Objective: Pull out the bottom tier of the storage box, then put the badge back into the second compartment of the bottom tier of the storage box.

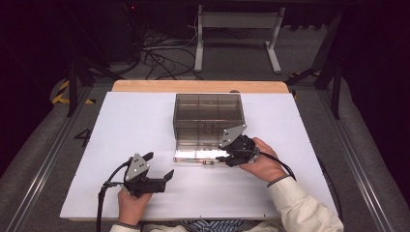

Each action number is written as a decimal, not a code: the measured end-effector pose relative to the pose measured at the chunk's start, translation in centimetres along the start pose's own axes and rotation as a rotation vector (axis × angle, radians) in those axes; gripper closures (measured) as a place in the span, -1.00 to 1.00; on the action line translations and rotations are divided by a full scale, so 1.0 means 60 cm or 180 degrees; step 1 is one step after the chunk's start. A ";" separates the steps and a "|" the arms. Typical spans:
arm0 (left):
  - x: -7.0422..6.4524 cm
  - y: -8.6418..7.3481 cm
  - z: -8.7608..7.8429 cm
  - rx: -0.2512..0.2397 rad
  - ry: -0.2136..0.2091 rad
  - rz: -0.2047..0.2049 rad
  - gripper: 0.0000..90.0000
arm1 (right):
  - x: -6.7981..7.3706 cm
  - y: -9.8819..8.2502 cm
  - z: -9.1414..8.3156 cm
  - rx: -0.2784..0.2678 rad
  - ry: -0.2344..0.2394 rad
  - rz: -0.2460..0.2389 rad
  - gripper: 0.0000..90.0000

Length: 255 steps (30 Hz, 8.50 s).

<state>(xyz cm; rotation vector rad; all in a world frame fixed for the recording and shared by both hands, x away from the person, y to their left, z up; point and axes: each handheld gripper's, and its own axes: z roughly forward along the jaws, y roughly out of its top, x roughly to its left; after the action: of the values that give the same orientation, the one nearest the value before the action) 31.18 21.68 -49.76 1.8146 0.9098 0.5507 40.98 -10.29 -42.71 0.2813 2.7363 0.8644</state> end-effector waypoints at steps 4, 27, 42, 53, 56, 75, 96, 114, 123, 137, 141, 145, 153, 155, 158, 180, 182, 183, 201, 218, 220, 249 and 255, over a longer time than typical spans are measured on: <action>-0.001 0.000 0.000 -0.0002 -0.0009 -0.0020 -0.88 | -0.003 0.000 -0.012 -0.0113 -0.0100 0.0024 0.20; -0.002 0.000 0.000 -0.0001 0.0020 0.0001 -0.88 | -0.007 -0.039 -0.057 -0.0741 -0.0407 0.0391 -0.32; -0.003 0.000 0.000 0.0000 0.0019 -0.0006 -0.88 | -0.006 -0.072 -0.084 -0.1006 -0.0439 0.0576 -0.58; -0.002 0.001 -0.002 -0.0004 0.0003 -0.0021 -0.88 | 0.002 -0.115 -0.098 -0.1082 -0.0601 0.0741 -0.79; -0.001 0.000 -0.002 -0.0019 -0.0003 -0.0058 -0.88 | 0.004 -0.135 -0.101 -0.1118 -0.0630 0.0814 -0.85; -0.003 0.001 -0.003 -0.0001 0.0022 -0.0015 -0.88 | 0.038 -0.233 -0.091 -0.1119 -0.0610 0.1263 -0.99; 0.005 0.005 -0.004 0.0040 0.0002 -0.0118 -0.87 | 0.044 -0.257 -0.079 -0.1079 -0.0539 0.1401 -1.00; 0.063 0.010 -0.067 0.0066 0.0046 -0.0216 -0.67 | 0.046 -0.256 -0.079 -0.1074 -0.0580 0.1372 -0.99; 0.087 0.003 -0.091 0.0112 0.0164 -0.0266 -0.64 | 0.046 -0.256 -0.078 -0.1063 -0.0577 0.1373 -0.99; 0.135 -0.033 -0.105 0.0144 0.0246 -0.0404 -0.61 | 0.047 -0.254 -0.076 -0.1014 -0.0579 0.1348 -0.99; 0.136 -0.044 -0.109 0.0106 0.0276 -0.0461 -0.60 | 0.049 -0.254 -0.075 -0.0999 -0.0591 0.1333 -0.98; 0.135 -0.045 -0.103 0.0190 0.0317 -0.0438 -0.61 | 0.049 -0.253 -0.075 -0.0989 -0.0590 0.1325 -0.98; 0.138 -0.043 -0.093 0.0395 0.0336 -0.0500 -0.53 | 0.050 -0.252 -0.073 -0.0970 -0.0590 0.1307 -0.97; 0.140 -0.042 -0.091 0.0418 0.0325 -0.0504 -0.46 | 0.050 -0.252 -0.073 -0.0971 -0.0590 0.1306 -0.97; 0.144 -0.041 -0.085 0.0504 0.0169 -0.0553 -0.25 | 0.051 -0.252 -0.075 -0.0997 -0.0585 0.1304 -0.97; 0.151 -0.037 -0.062 0.0867 0.0002 -0.0591 0.57 | 0.053 -0.251 -0.074 -0.0981 -0.0573 0.1275 -0.97; 0.150 -0.037 -0.064 0.0847 -0.0008 -0.0589 0.61 | 0.053 -0.251 -0.074 -0.0981 -0.0570 0.1280 -0.97; 0.149 -0.037 -0.065 0.0820 -0.0004 -0.0566 0.66 | 0.053 -0.251 -0.074 -0.0977 -0.0571 0.1280 -0.97; 0.134 -0.035 -0.076 0.0680 -0.0188 -0.0361 0.96 | 0.054 -0.249 -0.071 -0.0928 -0.0567 0.1256 -0.96; 0.113 -0.008 -0.076 0.0526 -0.0214 -0.0293 0.96 | 0.053 -0.249 -0.071 -0.0924 -0.0567 0.1265 -0.96; 0.111 -0.003 -0.077 0.0517 -0.0231 -0.0285 0.96 | 0.053 -0.249 -0.071 -0.0924 -0.0567 0.1265 -0.96; 0.072 0.072 -0.038 0.0335 -0.0530 -0.0195 0.96 | 0.055 -0.249 -0.072 -0.0941 -0.0586 0.1252 -0.96; 0.061 0.086 -0.026 0.0320 -0.0606 -0.0179 0.96 | 0.055 -0.249 -0.072 -0.0941 -0.0586 0.1252 -0.96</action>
<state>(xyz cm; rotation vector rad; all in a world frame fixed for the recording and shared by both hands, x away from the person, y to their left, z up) 34.05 24.27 -44.56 1.8892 0.8680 0.2954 34.99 -23.81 -48.63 0.8103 2.3769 1.2550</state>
